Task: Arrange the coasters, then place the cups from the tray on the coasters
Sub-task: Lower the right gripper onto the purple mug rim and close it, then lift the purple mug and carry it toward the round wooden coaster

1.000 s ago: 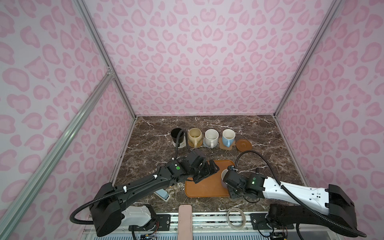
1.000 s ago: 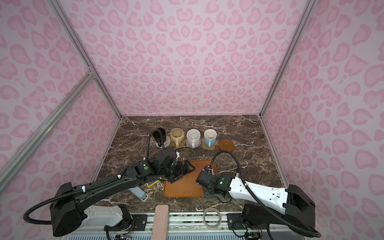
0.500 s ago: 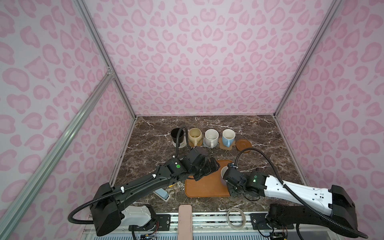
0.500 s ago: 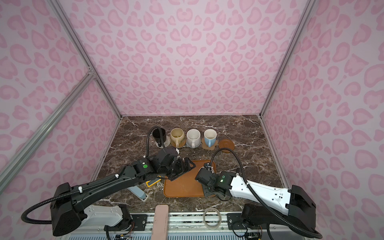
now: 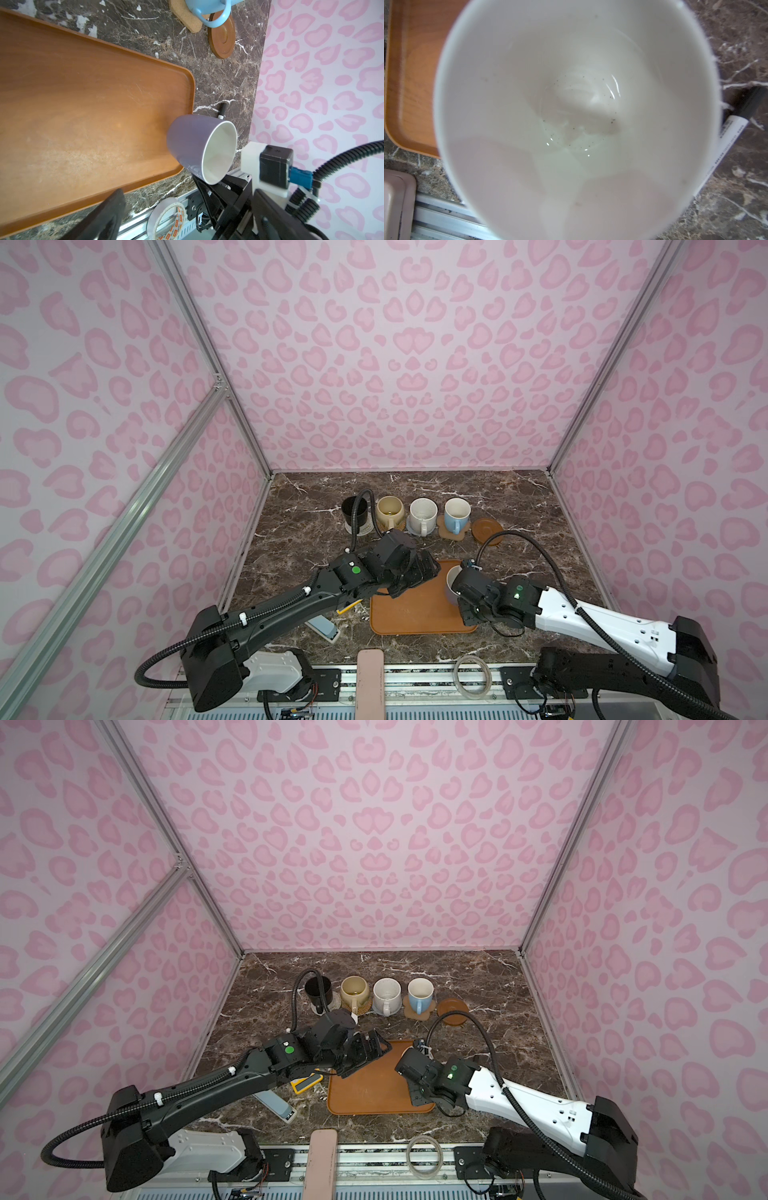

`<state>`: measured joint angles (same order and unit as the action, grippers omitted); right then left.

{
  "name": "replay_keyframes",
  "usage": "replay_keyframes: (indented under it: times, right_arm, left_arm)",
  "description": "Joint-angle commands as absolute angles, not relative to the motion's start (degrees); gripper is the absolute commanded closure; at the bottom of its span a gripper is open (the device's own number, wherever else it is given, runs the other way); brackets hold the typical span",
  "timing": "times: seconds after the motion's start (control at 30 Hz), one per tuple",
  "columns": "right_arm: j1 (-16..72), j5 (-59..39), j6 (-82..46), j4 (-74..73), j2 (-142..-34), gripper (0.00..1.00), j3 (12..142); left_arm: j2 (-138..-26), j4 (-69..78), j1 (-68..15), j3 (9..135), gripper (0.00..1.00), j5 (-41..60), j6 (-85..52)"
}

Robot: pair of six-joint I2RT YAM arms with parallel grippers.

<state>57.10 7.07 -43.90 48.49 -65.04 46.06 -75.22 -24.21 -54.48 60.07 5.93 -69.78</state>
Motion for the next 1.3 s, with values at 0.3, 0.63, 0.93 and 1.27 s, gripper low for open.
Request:
replay_keyframes:
  times: [0.3,0.63,0.93,1.27]
  right_arm:
    - [52.71,9.32,-40.61,48.94,-62.45,1.00,47.47]
    - [44.31,7.38,-35.02,50.59,-61.04,1.00,49.62]
    - [35.59,5.32,-29.62,49.86,-61.64,1.00,52.00]
    - [27.04,3.49,-25.34,47.62,-66.97,1.00,56.17]
  left_arm:
    - [-76.18,-25.41,-53.13,64.57,0.03,5.01,-67.52]
    - [-77.97,-25.67,-51.20,68.73,0.03,5.45,-65.75]
    - [-80.83,-26.45,-49.58,73.37,0.03,6.25,-63.16]
    - [-86.68,-24.70,-48.21,79.57,0.03,9.60,-61.83]
